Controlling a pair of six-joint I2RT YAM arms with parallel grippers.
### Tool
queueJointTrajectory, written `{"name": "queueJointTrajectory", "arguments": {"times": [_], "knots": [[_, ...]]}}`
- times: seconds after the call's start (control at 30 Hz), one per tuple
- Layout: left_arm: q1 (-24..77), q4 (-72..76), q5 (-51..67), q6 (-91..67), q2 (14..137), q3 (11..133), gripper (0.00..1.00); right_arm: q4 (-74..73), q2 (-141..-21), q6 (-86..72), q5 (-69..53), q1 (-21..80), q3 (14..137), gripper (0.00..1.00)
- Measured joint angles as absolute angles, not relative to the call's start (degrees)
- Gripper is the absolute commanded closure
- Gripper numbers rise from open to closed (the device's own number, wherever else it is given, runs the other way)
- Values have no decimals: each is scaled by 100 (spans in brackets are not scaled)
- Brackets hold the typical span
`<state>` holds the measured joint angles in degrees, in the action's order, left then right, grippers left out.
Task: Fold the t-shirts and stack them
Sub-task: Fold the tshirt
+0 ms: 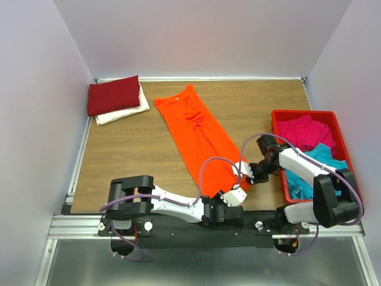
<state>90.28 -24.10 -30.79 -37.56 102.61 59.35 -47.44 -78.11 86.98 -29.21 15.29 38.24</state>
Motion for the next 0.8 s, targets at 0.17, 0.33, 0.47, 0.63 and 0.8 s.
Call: {"name": "queueJointTrajectory", "arguments": {"times": [0.17, 0.33, 0.47, 0.63, 0.8], "knots": [[9061, -2305, -2998, -3765, 10239, 5955, 83, -4735, -7793, 8680, -2919, 1529, 3815, 71], [9032, -2202, -3013, -3785, 10189, 5878, 92, -4737, -7773, 8670, -2921, 1529, 3809, 74], [8969, -2189, -3044, -3780, 10114, 5780, 100, -4762, -7725, 8656, -2917, 1529, 3782, 84], [8958, -2191, -3039, -3778, 10016, 5684, 100, -4836, -7703, 8654, -2917, 1529, 3785, 94], [8805, -2200, -2952, -3771, 9686, 5430, 100, -5140, -7703, 8569, -2967, 1529, 4032, 99]]}}
